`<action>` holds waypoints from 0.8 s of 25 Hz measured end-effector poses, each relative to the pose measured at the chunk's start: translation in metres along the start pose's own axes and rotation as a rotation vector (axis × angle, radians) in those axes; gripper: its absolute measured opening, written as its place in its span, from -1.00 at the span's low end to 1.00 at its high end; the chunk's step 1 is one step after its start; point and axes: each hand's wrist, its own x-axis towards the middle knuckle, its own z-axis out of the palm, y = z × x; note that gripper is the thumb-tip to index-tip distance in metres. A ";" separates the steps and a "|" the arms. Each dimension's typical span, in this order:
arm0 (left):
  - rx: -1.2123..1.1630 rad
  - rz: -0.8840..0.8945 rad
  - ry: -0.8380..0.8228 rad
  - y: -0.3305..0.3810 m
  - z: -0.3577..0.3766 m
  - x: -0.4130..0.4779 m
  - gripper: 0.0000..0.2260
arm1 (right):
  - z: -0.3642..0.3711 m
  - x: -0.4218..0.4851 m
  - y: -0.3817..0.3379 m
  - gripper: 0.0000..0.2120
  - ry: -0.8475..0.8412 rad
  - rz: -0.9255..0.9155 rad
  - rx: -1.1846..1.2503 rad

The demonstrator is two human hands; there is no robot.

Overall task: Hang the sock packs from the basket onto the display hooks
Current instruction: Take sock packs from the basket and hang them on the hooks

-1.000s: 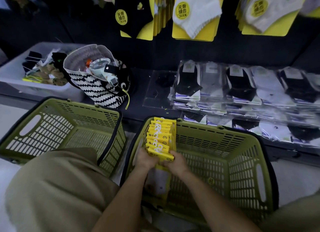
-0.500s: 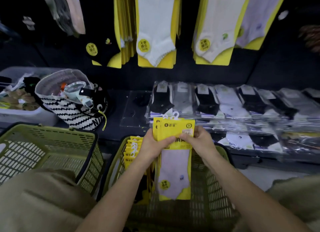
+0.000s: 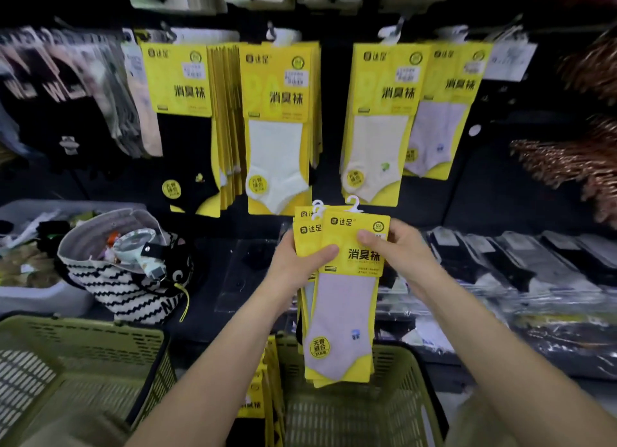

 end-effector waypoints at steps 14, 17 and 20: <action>0.122 0.375 0.245 0.142 0.008 0.051 -0.68 | -0.067 0.090 -0.164 -0.93 0.339 -0.304 -0.101; 0.196 0.430 0.292 0.160 -0.002 0.051 -0.68 | -0.063 0.110 -0.183 -0.91 0.359 -0.349 -0.286; 0.217 0.439 0.333 0.169 -0.010 0.052 -0.70 | -0.055 0.123 -0.188 -0.92 0.334 -0.321 -0.465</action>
